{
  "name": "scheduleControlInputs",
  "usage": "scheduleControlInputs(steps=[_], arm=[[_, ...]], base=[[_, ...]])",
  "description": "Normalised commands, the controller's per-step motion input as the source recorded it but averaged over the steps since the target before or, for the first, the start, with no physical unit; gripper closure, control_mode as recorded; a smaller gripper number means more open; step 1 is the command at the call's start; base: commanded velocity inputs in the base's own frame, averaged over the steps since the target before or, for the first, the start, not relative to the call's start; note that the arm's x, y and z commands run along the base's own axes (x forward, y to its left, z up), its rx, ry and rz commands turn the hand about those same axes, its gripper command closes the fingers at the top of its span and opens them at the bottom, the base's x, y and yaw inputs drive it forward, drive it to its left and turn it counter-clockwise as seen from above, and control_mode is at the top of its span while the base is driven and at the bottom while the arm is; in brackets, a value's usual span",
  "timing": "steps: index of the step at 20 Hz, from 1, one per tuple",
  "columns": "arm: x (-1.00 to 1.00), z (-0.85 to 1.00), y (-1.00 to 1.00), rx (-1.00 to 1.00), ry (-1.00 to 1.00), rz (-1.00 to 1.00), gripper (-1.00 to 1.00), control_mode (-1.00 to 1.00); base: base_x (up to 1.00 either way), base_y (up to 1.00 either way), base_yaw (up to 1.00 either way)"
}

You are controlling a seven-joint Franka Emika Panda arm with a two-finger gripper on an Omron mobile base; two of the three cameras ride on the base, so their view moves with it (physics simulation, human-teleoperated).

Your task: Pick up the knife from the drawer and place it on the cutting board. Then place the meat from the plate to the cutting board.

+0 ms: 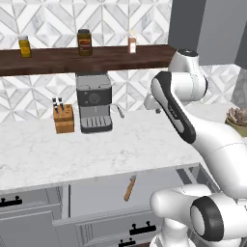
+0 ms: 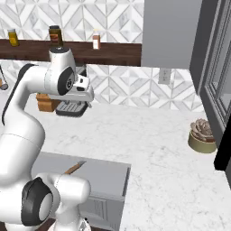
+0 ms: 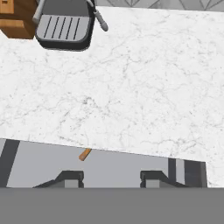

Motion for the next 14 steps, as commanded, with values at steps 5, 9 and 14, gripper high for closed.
scheduleControlInputs(steps=[5,9,14], arm=[[0.0,0.0,0.0,0.0,0.0,0.0,-1.0,1.0],[0.0,0.0,0.0,0.0,0.0,0.0,-1.0,1.0],[0.0,0.0,0.0,0.0,0.0,0.0,-1.0,1.0]], base=[[-0.19,0.08,0.0],[-0.59,0.17,-0.03],[-0.22,0.6,-0.02]])
